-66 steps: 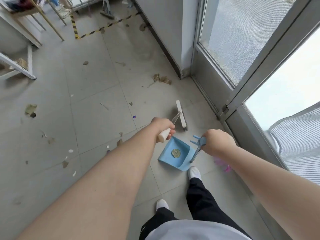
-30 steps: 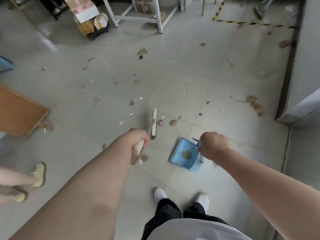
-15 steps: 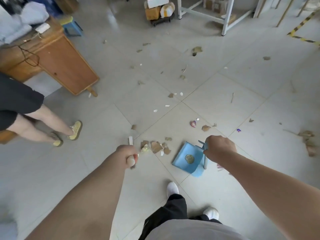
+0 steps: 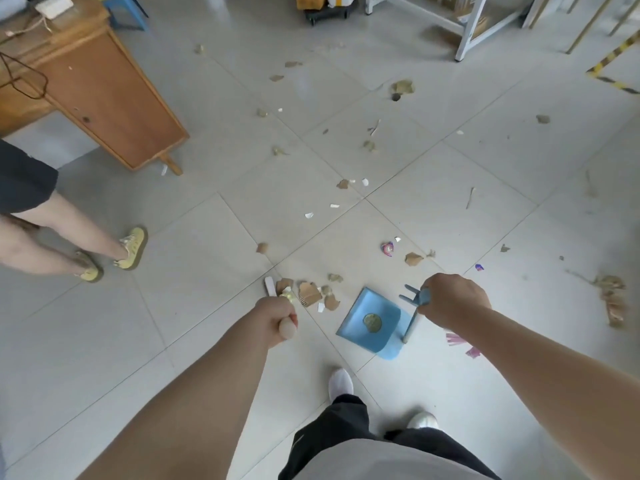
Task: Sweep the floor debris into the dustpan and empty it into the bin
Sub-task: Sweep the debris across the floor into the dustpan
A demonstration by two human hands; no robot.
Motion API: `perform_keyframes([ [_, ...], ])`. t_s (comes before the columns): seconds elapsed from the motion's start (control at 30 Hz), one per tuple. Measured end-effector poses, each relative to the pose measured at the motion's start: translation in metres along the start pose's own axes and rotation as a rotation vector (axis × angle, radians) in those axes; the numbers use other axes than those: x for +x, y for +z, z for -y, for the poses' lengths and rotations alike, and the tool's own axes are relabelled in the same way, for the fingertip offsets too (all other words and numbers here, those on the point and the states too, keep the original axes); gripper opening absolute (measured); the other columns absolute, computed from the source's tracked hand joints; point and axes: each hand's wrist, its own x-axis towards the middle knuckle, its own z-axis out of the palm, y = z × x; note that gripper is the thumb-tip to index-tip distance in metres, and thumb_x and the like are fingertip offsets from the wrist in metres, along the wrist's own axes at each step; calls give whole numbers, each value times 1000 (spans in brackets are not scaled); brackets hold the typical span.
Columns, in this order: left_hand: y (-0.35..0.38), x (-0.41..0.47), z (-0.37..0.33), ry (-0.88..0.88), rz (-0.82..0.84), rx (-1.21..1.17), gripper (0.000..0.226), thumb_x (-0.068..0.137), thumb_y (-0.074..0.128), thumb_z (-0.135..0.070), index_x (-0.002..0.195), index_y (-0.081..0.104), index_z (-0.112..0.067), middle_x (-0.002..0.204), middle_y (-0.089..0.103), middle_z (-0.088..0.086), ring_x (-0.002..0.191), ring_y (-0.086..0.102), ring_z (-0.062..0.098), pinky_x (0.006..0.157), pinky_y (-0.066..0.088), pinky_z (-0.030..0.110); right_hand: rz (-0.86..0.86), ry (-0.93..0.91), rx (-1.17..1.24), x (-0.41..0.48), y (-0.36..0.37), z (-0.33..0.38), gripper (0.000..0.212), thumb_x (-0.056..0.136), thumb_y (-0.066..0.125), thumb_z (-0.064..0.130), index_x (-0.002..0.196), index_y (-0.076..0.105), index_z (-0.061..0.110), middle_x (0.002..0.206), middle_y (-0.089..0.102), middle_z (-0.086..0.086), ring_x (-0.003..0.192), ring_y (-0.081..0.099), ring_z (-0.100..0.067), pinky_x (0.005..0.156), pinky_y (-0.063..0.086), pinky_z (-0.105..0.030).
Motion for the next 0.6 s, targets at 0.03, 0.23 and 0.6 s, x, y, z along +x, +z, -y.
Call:
perform_keyframes([
  [0.03,9,2,-5,6,11,-6,25,87,40,11,102,54,-5,75,50,11,52,47,16,44,41,20,9,9,14,3,-1,-3,18,83,60,25,99,69,27,93,67,2,88,61,-24,69,43,-24],
  [0.23,82,-15,-49,57,157,-81,37,91,34,13,116,47,-10,76,48,10,42,52,12,46,43,19,31,25,99,21,-12,-31,13,80,64,30,92,70,27,86,66,4,84,61,-22,64,42,-24],
  [0.6,224,-27,-103,73,209,-366,30,94,31,10,105,47,-12,68,43,7,23,41,10,33,38,9,60,-33,128,55,-53,-129,13,79,61,24,88,70,26,79,64,4,77,59,-22,59,39,-23],
])
